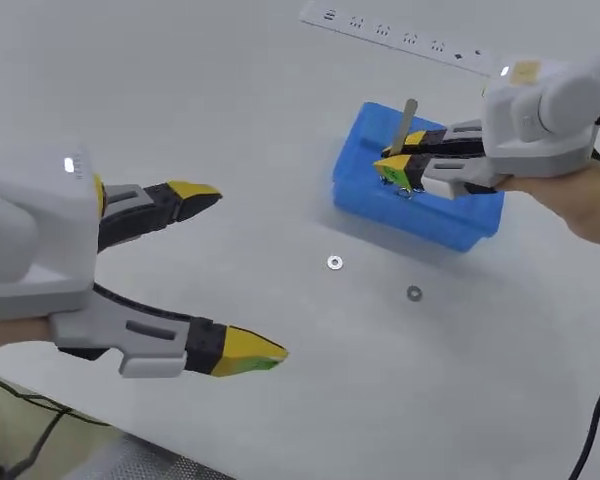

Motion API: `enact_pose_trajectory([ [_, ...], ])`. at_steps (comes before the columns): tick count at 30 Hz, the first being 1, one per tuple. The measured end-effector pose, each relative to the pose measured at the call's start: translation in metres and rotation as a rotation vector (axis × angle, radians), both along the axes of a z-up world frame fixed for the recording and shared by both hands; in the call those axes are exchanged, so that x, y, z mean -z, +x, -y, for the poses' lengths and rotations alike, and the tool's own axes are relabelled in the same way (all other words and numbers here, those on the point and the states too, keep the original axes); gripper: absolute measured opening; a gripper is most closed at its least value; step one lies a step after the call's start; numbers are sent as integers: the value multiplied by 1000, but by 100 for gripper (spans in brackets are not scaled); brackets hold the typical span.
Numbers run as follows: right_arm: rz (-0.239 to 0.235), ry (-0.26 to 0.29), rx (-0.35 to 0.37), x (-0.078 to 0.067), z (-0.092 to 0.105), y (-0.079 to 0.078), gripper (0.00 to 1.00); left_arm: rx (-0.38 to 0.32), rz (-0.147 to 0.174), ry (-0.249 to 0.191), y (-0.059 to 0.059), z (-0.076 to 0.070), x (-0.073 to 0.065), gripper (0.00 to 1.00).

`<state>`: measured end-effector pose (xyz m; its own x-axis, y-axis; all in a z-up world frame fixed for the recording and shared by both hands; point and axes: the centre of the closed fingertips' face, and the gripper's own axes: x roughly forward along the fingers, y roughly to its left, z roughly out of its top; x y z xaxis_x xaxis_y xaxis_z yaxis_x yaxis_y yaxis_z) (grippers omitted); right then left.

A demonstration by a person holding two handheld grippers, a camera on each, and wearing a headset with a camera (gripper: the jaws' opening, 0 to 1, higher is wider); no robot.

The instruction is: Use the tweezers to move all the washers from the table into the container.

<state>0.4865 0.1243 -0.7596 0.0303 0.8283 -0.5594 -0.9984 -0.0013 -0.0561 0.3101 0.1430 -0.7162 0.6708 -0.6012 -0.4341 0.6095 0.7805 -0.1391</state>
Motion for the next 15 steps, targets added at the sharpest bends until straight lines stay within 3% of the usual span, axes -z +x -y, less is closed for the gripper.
enact_pose_trajectory([
  [10, 12, -6, -17, 2, 2, -1, 9, 13, -17, -9, -1, 7, 2, 99],
  [15, 15, 8, -19, -3, 0, -3, 7, 12, -8, -13, 2, 6, -1, 99],
])
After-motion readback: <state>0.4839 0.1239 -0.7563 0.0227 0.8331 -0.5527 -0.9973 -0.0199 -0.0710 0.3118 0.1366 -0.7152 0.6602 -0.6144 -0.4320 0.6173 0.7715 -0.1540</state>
